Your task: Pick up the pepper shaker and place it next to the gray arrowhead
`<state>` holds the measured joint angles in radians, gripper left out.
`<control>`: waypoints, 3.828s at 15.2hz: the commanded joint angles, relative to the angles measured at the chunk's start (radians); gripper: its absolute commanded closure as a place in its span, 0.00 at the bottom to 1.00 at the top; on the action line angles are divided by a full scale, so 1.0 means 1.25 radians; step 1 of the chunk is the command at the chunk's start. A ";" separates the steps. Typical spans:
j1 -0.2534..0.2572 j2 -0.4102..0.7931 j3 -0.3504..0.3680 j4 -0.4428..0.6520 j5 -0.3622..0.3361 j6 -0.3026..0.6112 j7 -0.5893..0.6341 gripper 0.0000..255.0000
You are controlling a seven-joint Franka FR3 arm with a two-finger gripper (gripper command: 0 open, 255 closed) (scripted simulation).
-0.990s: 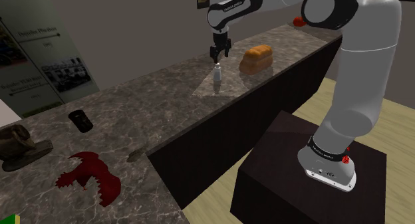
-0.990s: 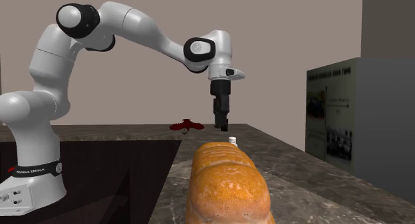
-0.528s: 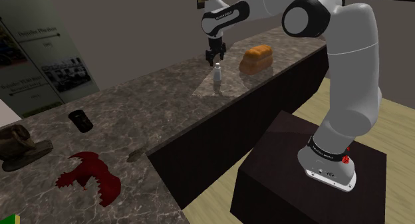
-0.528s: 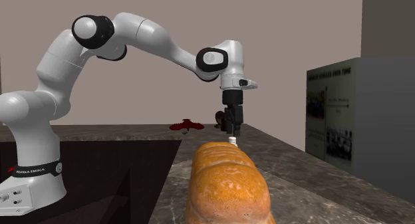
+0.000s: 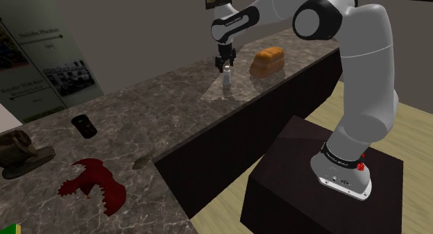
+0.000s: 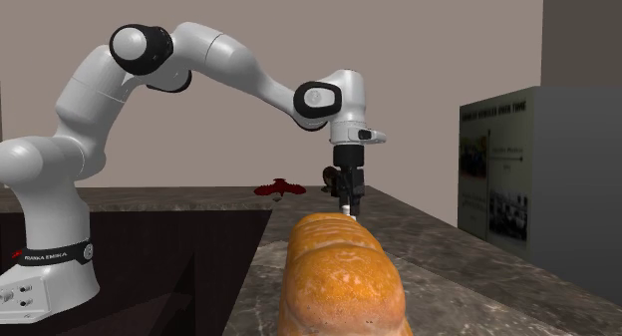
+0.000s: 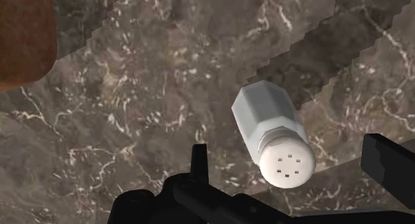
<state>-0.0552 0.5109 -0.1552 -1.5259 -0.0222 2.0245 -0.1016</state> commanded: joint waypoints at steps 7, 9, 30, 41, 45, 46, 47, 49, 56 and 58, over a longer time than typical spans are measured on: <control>0.000 0.000 0.000 0.000 0.000 0.000 0.000 1.00; 0.000 0.000 0.000 0.000 0.000 0.000 0.000 1.00; 0.000 -0.039 -0.003 0.124 -0.003 -0.162 -0.009 1.00; -0.005 -0.033 -0.004 0.251 -0.001 -0.284 -0.017 1.00; -0.008 -0.023 -0.005 0.312 0.001 -0.333 -0.021 1.00; -0.008 -0.019 -0.005 0.328 0.001 -0.346 -0.021 1.00; -0.009 -0.015 -0.005 0.346 0.002 -0.359 -0.022 1.00; 0.005 -0.041 -0.002 0.304 -0.003 -0.345 -0.007 1.00; 0.096 -0.176 0.028 0.085 -0.030 -0.269 0.110 1.00; 0.119 -0.204 0.039 0.040 -0.035 -0.255 0.145 1.00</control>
<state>0.0767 0.2749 -0.1144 -1.4448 -0.0623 1.6958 0.0535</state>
